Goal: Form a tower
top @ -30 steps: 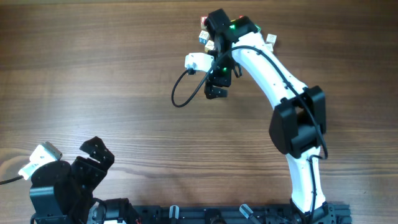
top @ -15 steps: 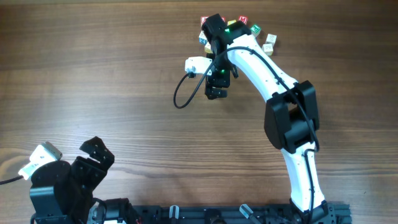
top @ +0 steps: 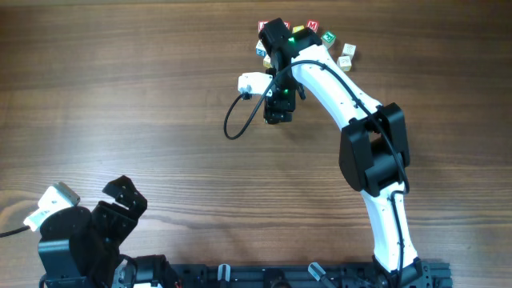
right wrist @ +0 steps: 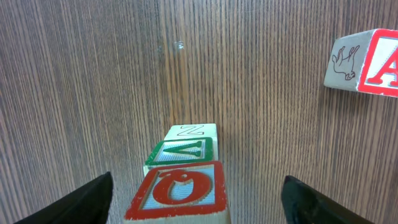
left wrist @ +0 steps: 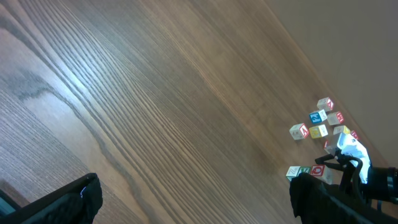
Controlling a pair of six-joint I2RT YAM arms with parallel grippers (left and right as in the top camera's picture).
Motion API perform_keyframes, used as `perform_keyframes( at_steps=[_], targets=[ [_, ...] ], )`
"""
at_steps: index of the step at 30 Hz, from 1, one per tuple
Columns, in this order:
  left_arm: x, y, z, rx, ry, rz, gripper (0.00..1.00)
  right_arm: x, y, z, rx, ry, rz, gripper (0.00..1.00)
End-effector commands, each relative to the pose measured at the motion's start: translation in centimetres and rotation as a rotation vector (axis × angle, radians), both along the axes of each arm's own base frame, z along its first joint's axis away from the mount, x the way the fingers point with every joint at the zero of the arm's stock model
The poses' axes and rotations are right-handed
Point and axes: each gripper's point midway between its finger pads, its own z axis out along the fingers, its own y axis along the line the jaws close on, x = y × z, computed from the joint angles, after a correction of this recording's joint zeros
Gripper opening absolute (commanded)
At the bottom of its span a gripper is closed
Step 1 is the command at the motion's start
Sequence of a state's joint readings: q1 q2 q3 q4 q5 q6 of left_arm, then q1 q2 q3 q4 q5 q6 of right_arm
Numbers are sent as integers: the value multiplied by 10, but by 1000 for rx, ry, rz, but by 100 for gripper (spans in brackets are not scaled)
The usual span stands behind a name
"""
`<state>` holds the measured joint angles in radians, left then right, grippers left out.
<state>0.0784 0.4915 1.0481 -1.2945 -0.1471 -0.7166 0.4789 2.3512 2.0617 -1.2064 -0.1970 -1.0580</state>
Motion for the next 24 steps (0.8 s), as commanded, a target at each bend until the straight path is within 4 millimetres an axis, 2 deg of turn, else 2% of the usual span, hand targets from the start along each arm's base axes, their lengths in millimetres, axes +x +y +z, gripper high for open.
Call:
perform_keyframes(
  at_steps=[1,9,24],
  targets=[
    [0,-2,1,-7,-7,-9,100,0,1,-9,-11,7,17,85],
    [0,-2,1,-7,-7,-9,100,0,1,-9,-11,7,12,77],
    [0,-2,1,-7,-7,-9,100,2,3,-8,-7,3,-11,69]
  ],
)
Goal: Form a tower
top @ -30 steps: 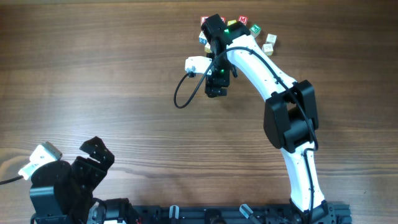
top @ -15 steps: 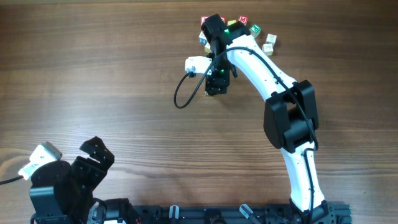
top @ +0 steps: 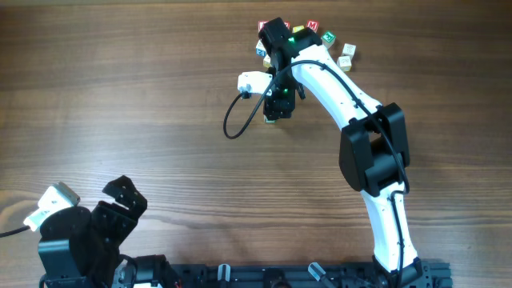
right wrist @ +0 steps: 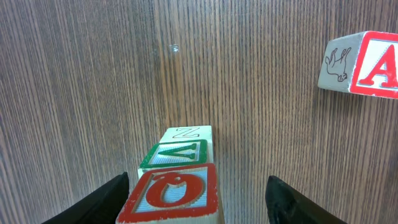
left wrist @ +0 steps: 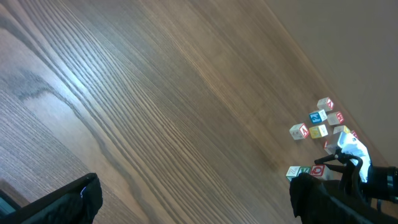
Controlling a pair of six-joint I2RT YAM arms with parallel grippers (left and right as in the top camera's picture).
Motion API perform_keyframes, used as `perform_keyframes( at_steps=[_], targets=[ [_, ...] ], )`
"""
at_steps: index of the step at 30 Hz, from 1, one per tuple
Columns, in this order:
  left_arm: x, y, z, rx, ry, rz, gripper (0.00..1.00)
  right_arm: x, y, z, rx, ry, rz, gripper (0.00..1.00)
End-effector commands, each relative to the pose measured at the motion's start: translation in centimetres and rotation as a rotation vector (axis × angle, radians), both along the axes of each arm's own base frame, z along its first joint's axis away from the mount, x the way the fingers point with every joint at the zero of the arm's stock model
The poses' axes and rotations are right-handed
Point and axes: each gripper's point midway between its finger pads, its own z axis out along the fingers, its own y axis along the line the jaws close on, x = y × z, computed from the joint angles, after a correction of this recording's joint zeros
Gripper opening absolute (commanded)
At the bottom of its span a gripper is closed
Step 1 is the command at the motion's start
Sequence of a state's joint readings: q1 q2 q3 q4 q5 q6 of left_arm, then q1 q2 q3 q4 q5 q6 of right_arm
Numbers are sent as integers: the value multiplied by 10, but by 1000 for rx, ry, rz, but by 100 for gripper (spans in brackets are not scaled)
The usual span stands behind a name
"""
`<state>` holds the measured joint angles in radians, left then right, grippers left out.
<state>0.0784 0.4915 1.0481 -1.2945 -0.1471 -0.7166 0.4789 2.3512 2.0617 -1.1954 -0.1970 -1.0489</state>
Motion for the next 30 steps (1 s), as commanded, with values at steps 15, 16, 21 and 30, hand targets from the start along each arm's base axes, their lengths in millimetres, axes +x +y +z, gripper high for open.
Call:
perform_keyframes(
  at_steps=[15,16,21,30],
  targets=[
    [0,-2,1,-7,-7,-9,100,1,2,-9,-10,11,-25,65],
    [0,-2,1,-7,-7,-9,100,1,2,-9,-10,11,-24,64],
    [0,-2,1,-7,-7,-9,100,1,2,-9,-10,11,-24,60],
    [0,-2,1,-7,-7,-9,100,0,2,-9,-10,13,-24,55]
  ],
)
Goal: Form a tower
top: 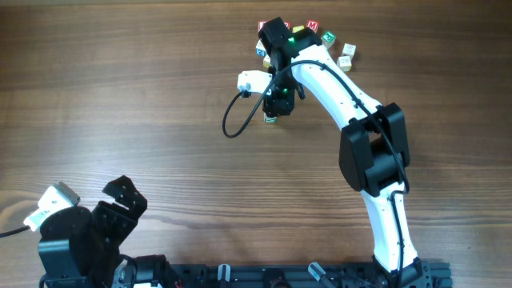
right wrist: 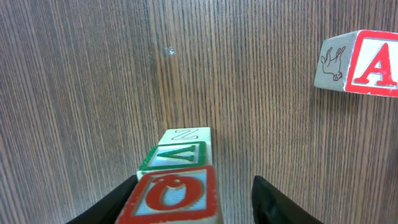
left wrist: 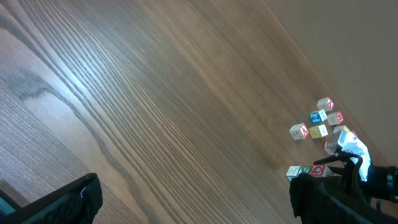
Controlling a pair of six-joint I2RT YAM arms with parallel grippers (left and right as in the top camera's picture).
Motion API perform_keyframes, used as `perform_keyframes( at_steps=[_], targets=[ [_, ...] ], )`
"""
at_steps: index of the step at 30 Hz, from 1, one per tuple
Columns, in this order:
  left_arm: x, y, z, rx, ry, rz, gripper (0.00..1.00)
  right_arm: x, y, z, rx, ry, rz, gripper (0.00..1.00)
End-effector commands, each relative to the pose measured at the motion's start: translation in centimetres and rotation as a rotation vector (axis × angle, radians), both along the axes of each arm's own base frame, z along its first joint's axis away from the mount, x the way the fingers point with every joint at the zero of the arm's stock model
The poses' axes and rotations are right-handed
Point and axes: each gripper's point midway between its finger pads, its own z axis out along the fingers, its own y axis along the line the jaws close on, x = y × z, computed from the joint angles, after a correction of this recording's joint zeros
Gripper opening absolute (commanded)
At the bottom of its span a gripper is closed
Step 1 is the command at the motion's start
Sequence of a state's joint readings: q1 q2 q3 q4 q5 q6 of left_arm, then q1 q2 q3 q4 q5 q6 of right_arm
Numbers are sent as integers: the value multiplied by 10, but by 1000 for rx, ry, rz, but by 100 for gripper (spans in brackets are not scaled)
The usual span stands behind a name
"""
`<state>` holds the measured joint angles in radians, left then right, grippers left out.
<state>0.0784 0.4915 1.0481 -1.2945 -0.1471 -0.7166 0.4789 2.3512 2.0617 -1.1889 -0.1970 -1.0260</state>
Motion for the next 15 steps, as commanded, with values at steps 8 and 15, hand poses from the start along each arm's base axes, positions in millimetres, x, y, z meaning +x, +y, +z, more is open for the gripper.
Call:
perform_keyframes(
  at_steps=[8,15],
  targets=[
    [0,-2,1,-7,-7,-9,100,-1,1,-9,-13,14,-2,49],
    [0,-2,1,-7,-7,-9,100,-1,1,-9,-13,16,-12,73]
  ],
)
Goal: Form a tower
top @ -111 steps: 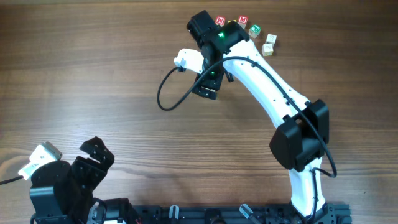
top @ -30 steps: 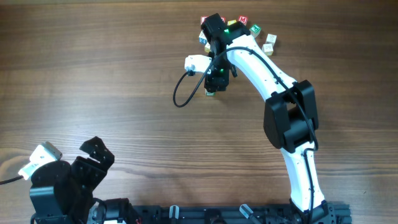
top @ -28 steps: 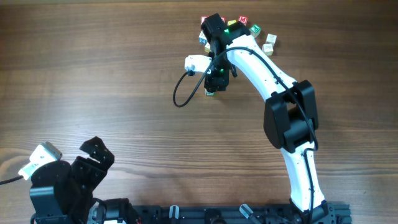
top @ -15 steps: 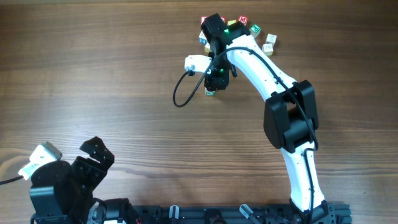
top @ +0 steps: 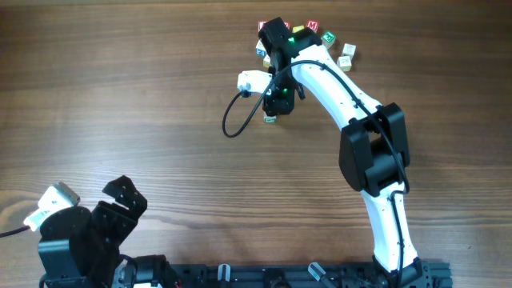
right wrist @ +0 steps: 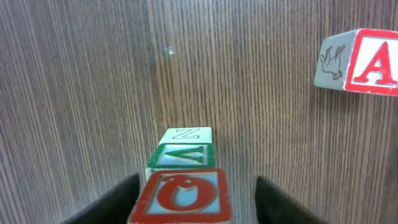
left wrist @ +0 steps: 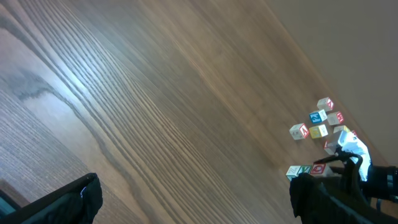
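Note:
A stack of three letter blocks stands on the wooden table (top: 144,96): a red O block (right wrist: 181,196) on top, a green V block (right wrist: 185,155) under it and a Z block (right wrist: 189,132) at the bottom. My right gripper (right wrist: 196,190) is open, straddling the O block from above; the left finger is close to it, the right one apart. From overhead, the right gripper (top: 277,94) hides most of the stack (top: 270,119). My left gripper (left wrist: 193,205) is open and far away at the near left (top: 120,200).
A loose red A block (right wrist: 364,62) lies to the right of the stack. Several more loose blocks (top: 330,40) cluster at the far edge behind the right arm. A black cable (top: 236,120) loops left of the right gripper.
The red O block sits slightly further right between my right fingers. The right gripper is still open around the stack. The left arm is unchanged.
My right fingers stood wide apart on either side of the three-block stack. At each later moment they showed closer to the O block. Overhead, the gripper has shifted towards the far edge, uncovering the stack's near side. The stack has stayed standing throughout.

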Controlling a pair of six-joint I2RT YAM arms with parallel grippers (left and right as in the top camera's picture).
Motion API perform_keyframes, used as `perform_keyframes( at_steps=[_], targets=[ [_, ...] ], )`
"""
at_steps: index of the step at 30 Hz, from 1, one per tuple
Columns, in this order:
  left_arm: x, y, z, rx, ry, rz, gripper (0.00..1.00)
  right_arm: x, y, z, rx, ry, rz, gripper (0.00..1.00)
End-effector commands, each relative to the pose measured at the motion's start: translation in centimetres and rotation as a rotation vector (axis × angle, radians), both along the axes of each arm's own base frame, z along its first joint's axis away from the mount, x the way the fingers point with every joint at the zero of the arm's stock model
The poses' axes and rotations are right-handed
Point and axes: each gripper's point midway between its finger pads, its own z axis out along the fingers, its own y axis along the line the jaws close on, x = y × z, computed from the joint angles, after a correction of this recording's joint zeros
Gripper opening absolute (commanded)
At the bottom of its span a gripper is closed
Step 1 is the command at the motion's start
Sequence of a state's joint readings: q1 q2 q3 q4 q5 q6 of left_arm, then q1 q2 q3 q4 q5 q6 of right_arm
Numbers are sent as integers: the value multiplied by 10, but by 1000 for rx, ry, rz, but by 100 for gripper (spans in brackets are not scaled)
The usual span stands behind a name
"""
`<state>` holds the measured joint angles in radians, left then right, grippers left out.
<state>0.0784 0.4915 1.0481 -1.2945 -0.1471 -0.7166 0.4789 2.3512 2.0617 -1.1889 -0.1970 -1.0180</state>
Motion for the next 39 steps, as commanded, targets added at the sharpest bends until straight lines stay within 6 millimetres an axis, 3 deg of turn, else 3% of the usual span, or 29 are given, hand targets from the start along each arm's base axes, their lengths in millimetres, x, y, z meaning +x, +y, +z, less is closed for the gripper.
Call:
perform_keyframes(
  at_steps=[1,2,5,8,10,12,14,18,20,22,26,29,31,36,39],
  targets=[
    [0,-2,1,-7,-7,-9,100,-1,1,-9,-13,15,-6,79],
    [0,-2,1,-7,-7,-9,100,-1,1,-9,-12,18,-22,87],
    [0,-2,1,-7,-7,-9,100,-1,1,-9,-12,18,-22,98],
    [0,-2,1,-7,-7,-9,100,2,6,-5,15,15,-64,100],
    [0,-2,1,-7,-7,-9,100,9,10,8,41,-7,-149,100],
    [0,-2,1,-7,-7,-9,100,13,17,37,98,-34,-203,100],
    [0,-2,1,-7,-7,-9,100,20,26,80,193,-80,-302,100],
    [0,-2,1,-7,-7,-9,100,40,35,174,454,-121,-747,100],
    [0,-2,1,-7,-7,-9,100,46,38,196,536,-115,-847,100],
    [0,-2,1,-7,-7,-9,100,53,42,208,585,-147,-842,100],
    [0,-2,1,-7,-7,-9,100,51,41,190,552,-96,-885,100],
    [0,-2,1,-7,-7,-9,100,41,36,173,445,-149,-677,100],
    [0,-2,1,-7,-7,-9,100,23,27,143,308,-147,-452,100],
    [0,-2,1,-7,-7,-9,100,5,16,71,135,-20,-292,100],
    [0,-2,1,-7,-7,-9,100,7,15,56,109,-16,-263,99]
  ],
)
